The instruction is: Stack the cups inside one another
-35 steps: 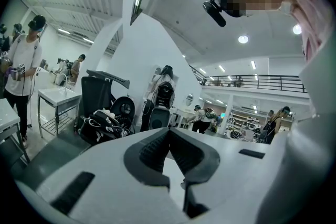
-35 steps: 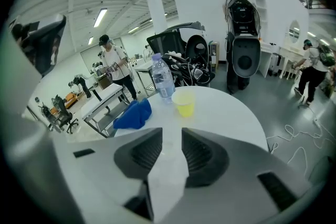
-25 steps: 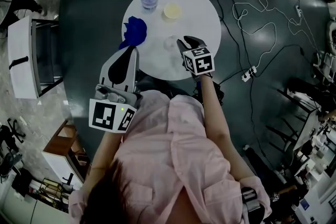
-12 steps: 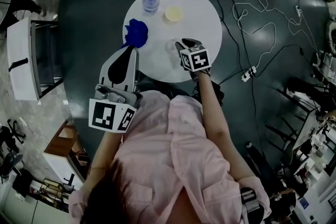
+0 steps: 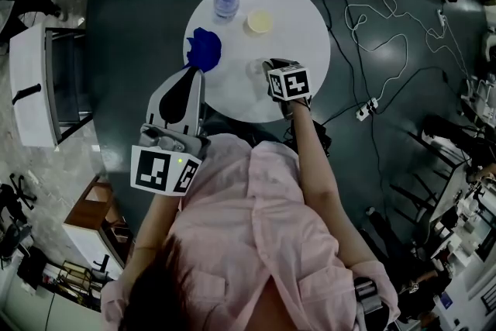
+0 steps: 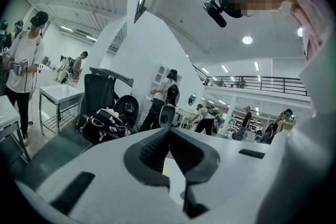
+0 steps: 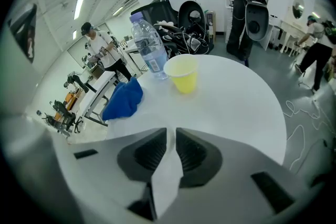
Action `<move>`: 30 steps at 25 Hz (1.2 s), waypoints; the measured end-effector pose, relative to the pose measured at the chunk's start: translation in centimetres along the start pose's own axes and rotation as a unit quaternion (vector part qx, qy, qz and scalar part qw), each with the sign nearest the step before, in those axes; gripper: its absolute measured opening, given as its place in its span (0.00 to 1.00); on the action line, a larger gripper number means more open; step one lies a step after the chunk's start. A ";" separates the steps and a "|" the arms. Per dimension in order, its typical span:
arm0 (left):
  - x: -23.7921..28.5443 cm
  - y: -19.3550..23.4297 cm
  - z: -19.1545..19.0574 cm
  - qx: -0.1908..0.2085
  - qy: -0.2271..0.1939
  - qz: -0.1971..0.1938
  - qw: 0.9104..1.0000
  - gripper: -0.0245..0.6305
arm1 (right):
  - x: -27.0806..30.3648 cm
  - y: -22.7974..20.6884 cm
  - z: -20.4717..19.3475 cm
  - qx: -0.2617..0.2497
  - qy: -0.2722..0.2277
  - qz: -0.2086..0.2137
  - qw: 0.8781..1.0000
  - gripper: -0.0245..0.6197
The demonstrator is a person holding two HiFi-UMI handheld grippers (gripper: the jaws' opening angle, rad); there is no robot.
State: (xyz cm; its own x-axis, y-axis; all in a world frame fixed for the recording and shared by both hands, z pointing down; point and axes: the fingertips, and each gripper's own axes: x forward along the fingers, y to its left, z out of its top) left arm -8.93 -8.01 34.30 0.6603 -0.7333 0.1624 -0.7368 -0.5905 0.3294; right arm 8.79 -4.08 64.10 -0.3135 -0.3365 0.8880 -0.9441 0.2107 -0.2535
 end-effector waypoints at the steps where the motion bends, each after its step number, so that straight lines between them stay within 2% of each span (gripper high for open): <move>1: 0.1 0.0 0.0 0.000 0.000 0.000 1.000 0.06 | -0.1 -0.3 0.0 0.003 0.001 -0.008 1.000 0.13; 7: 0.1 0.0 -0.1 0.000 0.000 0.001 1.000 0.06 | -0.8 -0.5 1.0 -0.009 -0.028 -0.013 0.999 0.11; 15: -0.1 -1.4 -0.1 0.004 -0.004 -0.003 1.000 0.06 | -4.2 -0.7 3.2 -0.001 -0.121 -0.011 0.993 0.10; 25: -0.8 -3.5 -0.4 0.013 -0.014 -0.009 1.000 0.06 | -11.5 -4.2 5.6 0.020 -0.247 -0.041 0.968 0.10; 30: -0.6 -4.8 -0.3 0.021 -0.017 -0.022 0.999 0.06 | -14.7 -6.6 5.7 0.042 -0.283 -0.060 0.956 0.10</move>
State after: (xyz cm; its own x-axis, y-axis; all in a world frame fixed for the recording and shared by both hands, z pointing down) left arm -5.72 -4.67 32.89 0.6867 -0.7175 0.1167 -0.7136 -0.6347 0.2964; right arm 19.04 -5.77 50.54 -0.1853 -0.8015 0.5686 -0.9740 0.0728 -0.2147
